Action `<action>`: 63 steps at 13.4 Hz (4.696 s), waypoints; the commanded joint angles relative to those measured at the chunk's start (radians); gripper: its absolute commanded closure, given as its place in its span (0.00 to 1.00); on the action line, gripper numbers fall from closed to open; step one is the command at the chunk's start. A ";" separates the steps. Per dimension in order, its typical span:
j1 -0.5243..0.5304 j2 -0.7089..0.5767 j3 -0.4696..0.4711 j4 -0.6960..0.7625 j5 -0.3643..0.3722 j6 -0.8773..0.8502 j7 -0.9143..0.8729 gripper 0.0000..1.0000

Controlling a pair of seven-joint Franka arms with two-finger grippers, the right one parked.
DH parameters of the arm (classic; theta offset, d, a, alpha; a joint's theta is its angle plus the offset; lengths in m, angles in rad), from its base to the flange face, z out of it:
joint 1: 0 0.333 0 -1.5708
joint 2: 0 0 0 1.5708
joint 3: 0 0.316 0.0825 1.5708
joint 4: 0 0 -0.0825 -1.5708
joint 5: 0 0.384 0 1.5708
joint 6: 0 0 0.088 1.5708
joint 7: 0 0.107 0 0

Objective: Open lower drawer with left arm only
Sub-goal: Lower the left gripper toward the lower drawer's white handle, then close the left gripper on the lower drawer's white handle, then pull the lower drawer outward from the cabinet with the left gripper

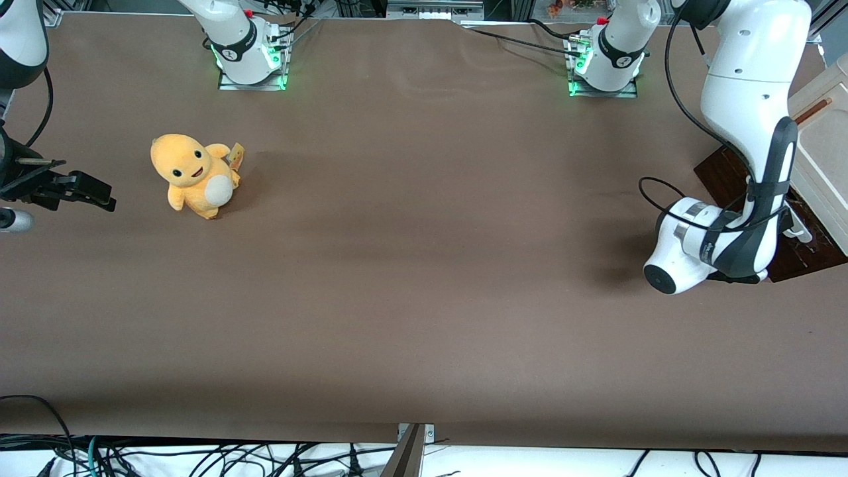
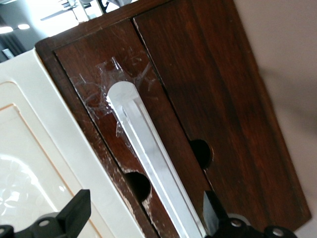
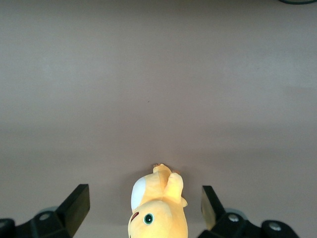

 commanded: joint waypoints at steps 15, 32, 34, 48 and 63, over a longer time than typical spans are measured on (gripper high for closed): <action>0.031 0.117 0.026 0.025 0.172 -0.024 -0.017 0.85; -0.096 0.133 0.020 0.070 0.150 -0.098 0.066 0.96; -0.107 0.133 0.018 0.073 0.149 -0.115 0.069 0.96; -0.139 0.160 0.014 0.100 0.130 -0.115 0.072 0.94; -0.164 0.151 0.015 0.111 0.113 -0.116 0.075 0.00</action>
